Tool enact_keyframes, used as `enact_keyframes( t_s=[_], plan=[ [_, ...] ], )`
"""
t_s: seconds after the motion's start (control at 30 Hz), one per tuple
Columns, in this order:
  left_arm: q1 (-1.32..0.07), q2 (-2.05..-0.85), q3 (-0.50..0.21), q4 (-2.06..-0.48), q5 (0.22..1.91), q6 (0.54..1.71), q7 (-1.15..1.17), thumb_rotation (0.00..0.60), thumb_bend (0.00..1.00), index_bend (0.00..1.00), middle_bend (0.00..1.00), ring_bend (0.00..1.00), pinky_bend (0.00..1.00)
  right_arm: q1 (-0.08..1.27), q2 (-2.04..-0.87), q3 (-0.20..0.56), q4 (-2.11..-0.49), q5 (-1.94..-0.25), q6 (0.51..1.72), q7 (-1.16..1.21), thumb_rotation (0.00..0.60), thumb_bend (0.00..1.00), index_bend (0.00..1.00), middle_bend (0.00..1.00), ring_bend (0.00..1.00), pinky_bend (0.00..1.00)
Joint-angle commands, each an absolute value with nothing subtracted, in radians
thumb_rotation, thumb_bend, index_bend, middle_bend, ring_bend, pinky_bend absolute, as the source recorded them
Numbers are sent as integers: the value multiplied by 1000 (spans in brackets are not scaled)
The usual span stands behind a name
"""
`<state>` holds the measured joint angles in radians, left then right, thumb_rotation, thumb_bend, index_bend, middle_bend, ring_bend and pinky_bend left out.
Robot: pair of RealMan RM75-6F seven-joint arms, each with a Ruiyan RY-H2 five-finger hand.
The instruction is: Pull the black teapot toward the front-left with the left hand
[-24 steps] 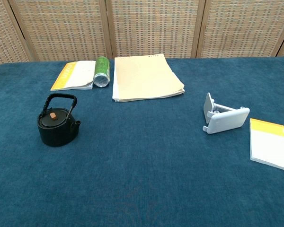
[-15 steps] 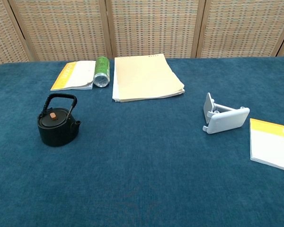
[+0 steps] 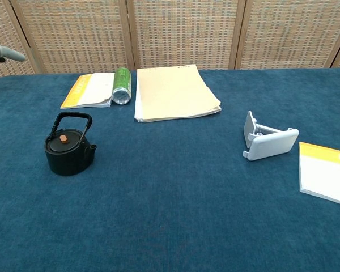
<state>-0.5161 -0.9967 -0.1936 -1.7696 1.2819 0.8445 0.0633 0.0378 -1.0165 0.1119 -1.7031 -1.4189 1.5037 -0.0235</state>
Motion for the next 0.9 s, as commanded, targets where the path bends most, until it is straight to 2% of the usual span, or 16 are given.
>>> enact_keyframes(
  t_s=[0.03,0.2,0.33,0.43,0.6,0.9],
  plan=[
    [-677,-1027,-247,-1711,1163,649,26,600,0,0,0,0,0,42,-1019,115,-1696,-1407,1494,-25,600,0,0,0,0,0],
    [-782,-1073,-260,-1642,1091,498,-42,600,71,0,0,0,0,48,-1021,119,-1688,-1390,1479,-22,600,0,0,0,0,0],
    [-827,-1101,-264,-1606,1049,429,-95,600,70,0,0,0,0,50,-1021,121,-1684,-1382,1472,-18,600,0,0,0,0,0],
    [-868,-1126,-240,-1556,1031,382,-91,600,70,0,0,0,0,51,-1022,122,-1681,-1378,1469,-16,600,0,0,0,0,0],
    [-911,-1162,-197,-1511,974,345,-97,600,69,0,0,0,0,52,-1023,121,-1679,-1376,1466,-16,600,0,0,0,0,0],
    [-926,-1198,-155,-1477,956,354,-110,600,69,0,0,0,0,55,-1026,119,-1678,-1376,1461,-23,600,0,0,0,0,0]
  ],
)
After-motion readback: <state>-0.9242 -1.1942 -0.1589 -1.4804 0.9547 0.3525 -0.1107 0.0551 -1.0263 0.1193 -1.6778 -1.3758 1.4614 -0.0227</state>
